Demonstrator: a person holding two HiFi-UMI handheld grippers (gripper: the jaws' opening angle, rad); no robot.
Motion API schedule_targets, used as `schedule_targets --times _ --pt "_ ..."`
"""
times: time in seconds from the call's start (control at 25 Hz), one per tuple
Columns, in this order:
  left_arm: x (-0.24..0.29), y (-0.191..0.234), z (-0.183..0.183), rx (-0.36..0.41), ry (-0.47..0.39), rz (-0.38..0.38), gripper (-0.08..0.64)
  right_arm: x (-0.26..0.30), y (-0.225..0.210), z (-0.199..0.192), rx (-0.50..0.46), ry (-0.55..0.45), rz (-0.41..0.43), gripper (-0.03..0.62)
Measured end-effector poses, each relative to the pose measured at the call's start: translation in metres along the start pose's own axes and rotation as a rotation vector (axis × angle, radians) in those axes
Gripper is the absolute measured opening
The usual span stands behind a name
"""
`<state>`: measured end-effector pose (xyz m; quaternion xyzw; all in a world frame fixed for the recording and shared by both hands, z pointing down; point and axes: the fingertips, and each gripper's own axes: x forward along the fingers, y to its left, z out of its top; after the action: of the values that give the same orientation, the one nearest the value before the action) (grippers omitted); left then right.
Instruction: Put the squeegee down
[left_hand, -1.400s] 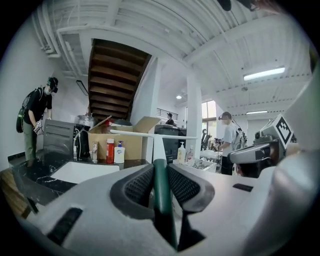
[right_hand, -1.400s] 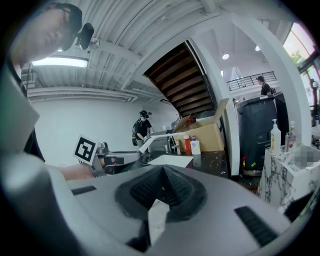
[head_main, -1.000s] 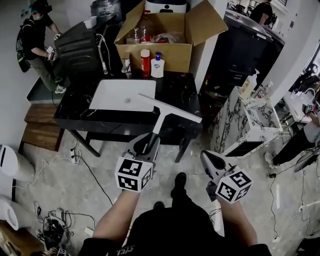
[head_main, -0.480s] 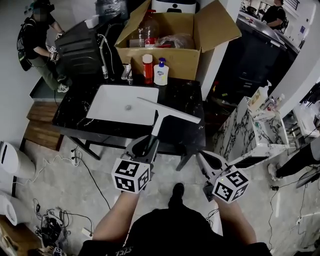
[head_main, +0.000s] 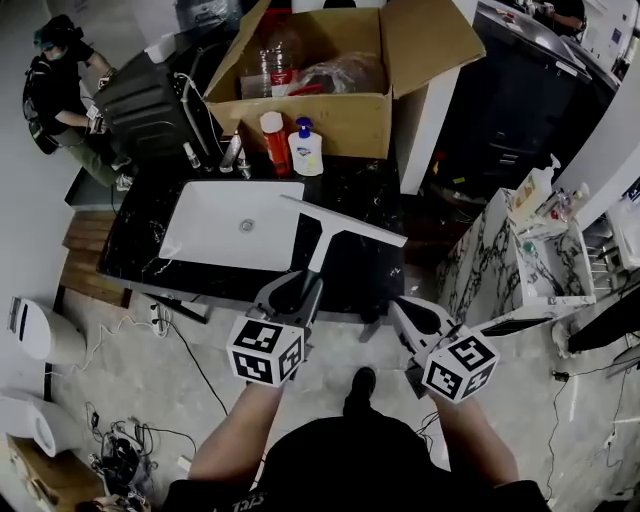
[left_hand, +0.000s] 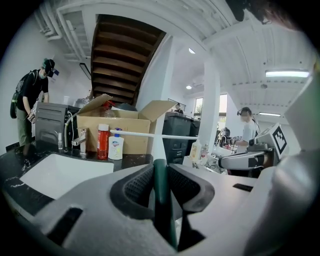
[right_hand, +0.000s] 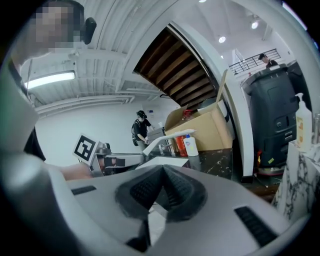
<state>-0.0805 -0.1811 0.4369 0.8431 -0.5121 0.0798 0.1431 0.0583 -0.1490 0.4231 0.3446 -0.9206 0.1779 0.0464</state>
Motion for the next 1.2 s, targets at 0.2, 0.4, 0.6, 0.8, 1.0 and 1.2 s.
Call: schedule_targets --times 0.2,0.4,0.6,0.8,1.0,1.2 --pt "0.035 -0.01 0.01 0.01 0.02 0.001 0.104 -0.005 -0.042 0.006 0.034 -0.008 -0.012 0.006" --pt "0.057 -0.02 0.012 0.011 0.036 0.02 0.104 -0.009 -0.071 0.01 0.051 -0.009 0.009 0.006" --pt "0.065 -0.018 0.014 0.014 0.043 0.037 0.104 -0.001 -0.085 0.008 0.064 0.008 0.021 0.006" --pt "0.076 -0.009 0.018 0.02 0.052 0.034 0.104 0.009 -0.095 0.008 0.068 0.02 0.018 0.006" --pt "0.09 0.005 0.027 0.036 0.048 -0.006 0.104 0.029 -0.1 0.015 0.054 0.033 -0.005 0.006" --pt "0.1 0.033 0.032 0.021 0.051 -0.053 0.104 0.052 -0.098 0.025 0.032 0.047 -0.042 0.006"
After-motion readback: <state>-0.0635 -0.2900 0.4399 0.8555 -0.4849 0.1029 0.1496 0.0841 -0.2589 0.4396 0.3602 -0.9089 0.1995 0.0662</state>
